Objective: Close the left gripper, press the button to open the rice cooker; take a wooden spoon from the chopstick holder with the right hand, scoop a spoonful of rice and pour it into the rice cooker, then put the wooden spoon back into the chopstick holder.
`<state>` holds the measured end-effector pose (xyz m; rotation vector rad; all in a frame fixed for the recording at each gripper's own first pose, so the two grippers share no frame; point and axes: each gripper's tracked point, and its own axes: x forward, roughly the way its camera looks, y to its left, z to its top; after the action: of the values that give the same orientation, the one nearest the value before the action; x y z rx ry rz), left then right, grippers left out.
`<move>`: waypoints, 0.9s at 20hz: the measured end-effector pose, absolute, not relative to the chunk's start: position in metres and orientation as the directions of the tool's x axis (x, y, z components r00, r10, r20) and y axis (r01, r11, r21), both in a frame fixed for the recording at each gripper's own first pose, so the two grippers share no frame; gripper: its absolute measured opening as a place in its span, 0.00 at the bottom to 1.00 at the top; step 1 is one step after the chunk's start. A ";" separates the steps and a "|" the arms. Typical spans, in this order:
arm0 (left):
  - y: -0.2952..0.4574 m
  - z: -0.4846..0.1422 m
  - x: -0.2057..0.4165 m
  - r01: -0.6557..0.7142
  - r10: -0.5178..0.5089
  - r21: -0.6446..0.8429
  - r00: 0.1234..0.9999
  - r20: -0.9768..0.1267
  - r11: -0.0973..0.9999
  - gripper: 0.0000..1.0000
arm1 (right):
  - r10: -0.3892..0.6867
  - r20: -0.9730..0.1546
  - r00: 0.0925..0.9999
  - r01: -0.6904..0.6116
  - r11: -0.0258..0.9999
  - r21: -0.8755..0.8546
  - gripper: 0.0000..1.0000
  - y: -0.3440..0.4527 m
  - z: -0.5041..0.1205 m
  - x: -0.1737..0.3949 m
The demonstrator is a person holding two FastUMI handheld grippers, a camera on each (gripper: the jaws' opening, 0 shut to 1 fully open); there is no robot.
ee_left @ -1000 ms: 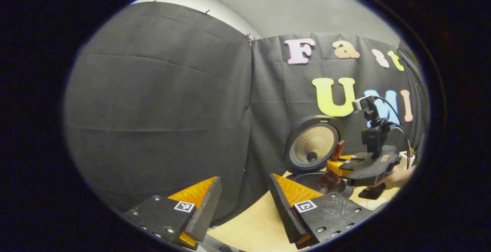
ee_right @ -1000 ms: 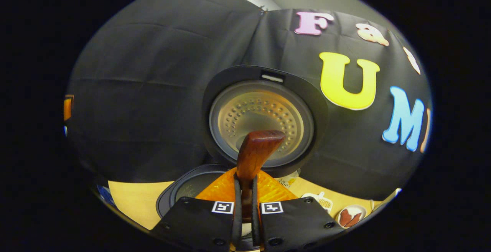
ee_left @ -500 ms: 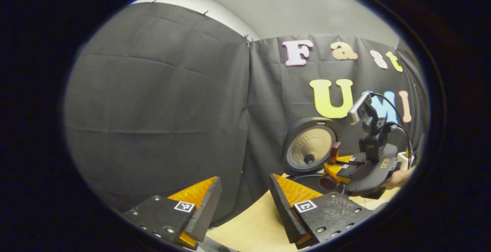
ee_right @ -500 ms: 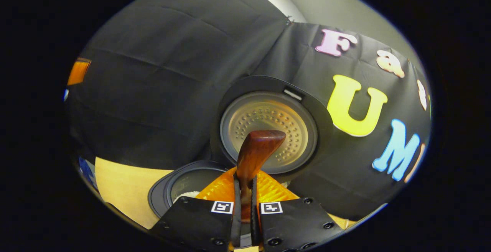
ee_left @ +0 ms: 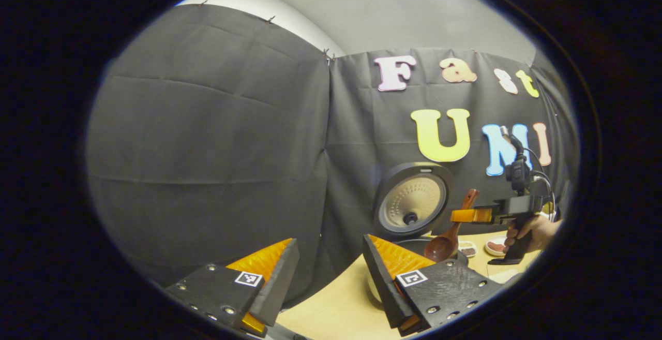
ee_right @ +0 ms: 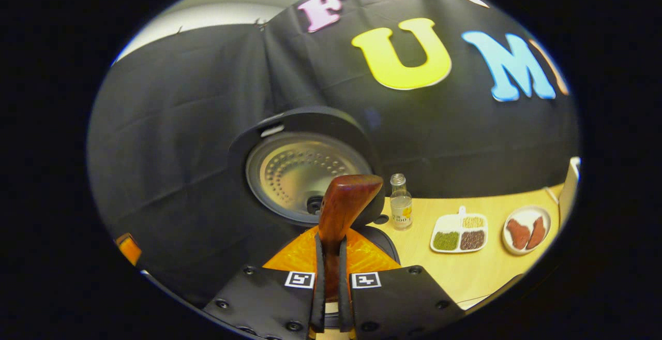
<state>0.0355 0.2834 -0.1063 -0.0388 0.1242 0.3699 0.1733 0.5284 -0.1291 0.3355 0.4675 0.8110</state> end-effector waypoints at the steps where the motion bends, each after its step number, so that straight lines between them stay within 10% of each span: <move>1: 0.281 -0.105 0.039 -0.354 0.349 -0.018 0.929 -0.123 0.935 0.78 | 0.756 -0.262 0.600 -0.580 0.637 0.508 0.12 0.522 -0.126 0.176; 18: 0.195 -0.069 0.114 -0.157 0.155 -0.050 0.987 -0.044 0.986 0.77 | 0.505 -0.209 0.837 -0.313 0.757 0.574 0.12 0.293 -0.085 0.219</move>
<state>0.1139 0.1950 -0.0692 -0.0534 0.0396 0.1569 0.2192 0.2935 -0.0848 0.5526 0.3672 0.4566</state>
